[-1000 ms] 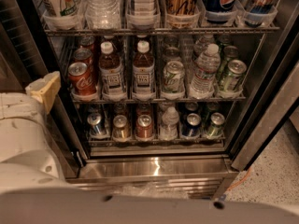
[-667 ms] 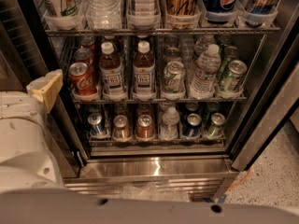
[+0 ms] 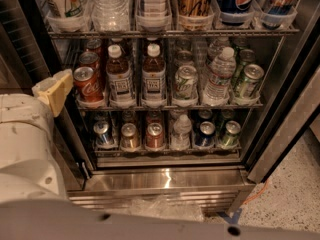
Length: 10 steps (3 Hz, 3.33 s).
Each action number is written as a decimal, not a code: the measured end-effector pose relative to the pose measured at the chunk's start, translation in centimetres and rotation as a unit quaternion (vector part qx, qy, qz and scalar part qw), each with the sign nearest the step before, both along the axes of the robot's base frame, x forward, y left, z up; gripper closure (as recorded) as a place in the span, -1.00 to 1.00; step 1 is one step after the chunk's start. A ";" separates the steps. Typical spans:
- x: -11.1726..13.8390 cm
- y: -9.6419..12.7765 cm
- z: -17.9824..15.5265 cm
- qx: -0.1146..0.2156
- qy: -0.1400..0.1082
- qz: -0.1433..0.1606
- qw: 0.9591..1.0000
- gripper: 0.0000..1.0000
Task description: Pick 7up can from top shelf of fridge
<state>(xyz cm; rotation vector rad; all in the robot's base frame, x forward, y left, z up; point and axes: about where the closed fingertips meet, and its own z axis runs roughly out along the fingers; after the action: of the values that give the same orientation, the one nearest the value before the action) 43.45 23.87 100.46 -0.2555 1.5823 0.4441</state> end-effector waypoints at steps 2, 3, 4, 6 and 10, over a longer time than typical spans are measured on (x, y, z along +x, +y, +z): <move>3.3 -3.1 2.4 -0.068 -0.024 -0.042 0.997 -0.90; 5.6 -3.7 3.6 -0.071 -0.040 -0.052 0.995 -0.82; 7.6 -3.7 4.9 -0.057 -0.057 -0.081 0.993 -0.84; 8.9 -4.5 7.0 -0.049 -0.098 -0.176 0.978 -0.60; 10.4 -5.6 5.5 -0.053 -0.082 -0.212 0.972 -0.40</move>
Offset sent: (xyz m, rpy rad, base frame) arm 0.0792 -0.0467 0.0305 -0.1861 -0.0493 -0.1208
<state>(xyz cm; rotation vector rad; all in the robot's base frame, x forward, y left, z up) 53.84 18.27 105.91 -0.0282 1.4495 0.0054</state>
